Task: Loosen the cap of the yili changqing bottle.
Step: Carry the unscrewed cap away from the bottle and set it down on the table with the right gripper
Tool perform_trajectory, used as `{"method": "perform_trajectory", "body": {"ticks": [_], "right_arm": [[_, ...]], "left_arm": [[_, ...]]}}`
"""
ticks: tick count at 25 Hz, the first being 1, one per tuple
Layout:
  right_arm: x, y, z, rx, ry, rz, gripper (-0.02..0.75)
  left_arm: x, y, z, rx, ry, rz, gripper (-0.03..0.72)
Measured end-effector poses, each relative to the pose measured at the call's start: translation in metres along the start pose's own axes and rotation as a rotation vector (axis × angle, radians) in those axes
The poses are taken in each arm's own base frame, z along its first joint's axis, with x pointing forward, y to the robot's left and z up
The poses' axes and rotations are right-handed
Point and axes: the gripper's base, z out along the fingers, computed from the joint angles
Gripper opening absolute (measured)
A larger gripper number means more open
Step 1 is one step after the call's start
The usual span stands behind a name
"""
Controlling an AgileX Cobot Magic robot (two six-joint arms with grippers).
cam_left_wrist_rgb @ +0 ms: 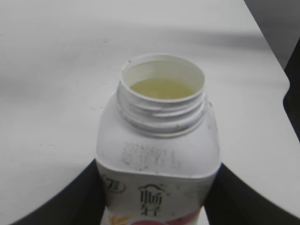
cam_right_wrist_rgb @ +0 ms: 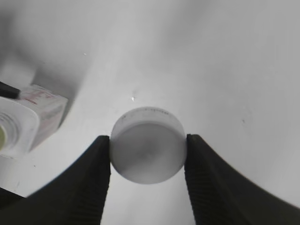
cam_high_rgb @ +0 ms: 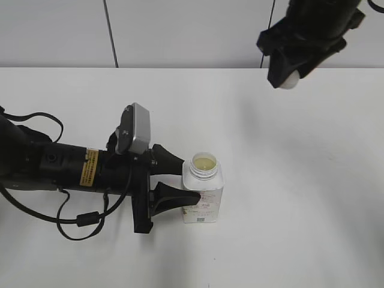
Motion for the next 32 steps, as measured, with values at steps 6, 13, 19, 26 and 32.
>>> {"method": "perform_trajectory", "body": {"ticks": [6, 13, 19, 26, 32], "right_arm": [[0.049, -0.036, 0.01, -0.011, 0.103, 0.151, 0.388], [0.096, -0.058, 0.037, -0.028, 0.138, 0.313, 0.388], [0.115, -0.06, 0.067, -0.002, 0.109, 0.398, 0.388], [0.122, -0.061, 0.082, 0.017, 0.069, 0.439, 0.388], [0.12, -0.066, 0.109, 0.024, 0.092, 0.456, 0.388]], "left_arm": [[0.0, 0.0, 0.0, 0.001, 0.0, 0.0, 0.385], [0.0, 0.0, 0.0, -0.003, -0.001, -0.002, 0.385], [-0.002, 0.005, 0.0, -0.051, -0.023, -0.034, 0.385], [-0.005, 0.013, -0.001, -0.136, -0.059, -0.089, 0.385], [-0.005, 0.013, -0.001, -0.14, -0.062, -0.091, 0.385]]}}
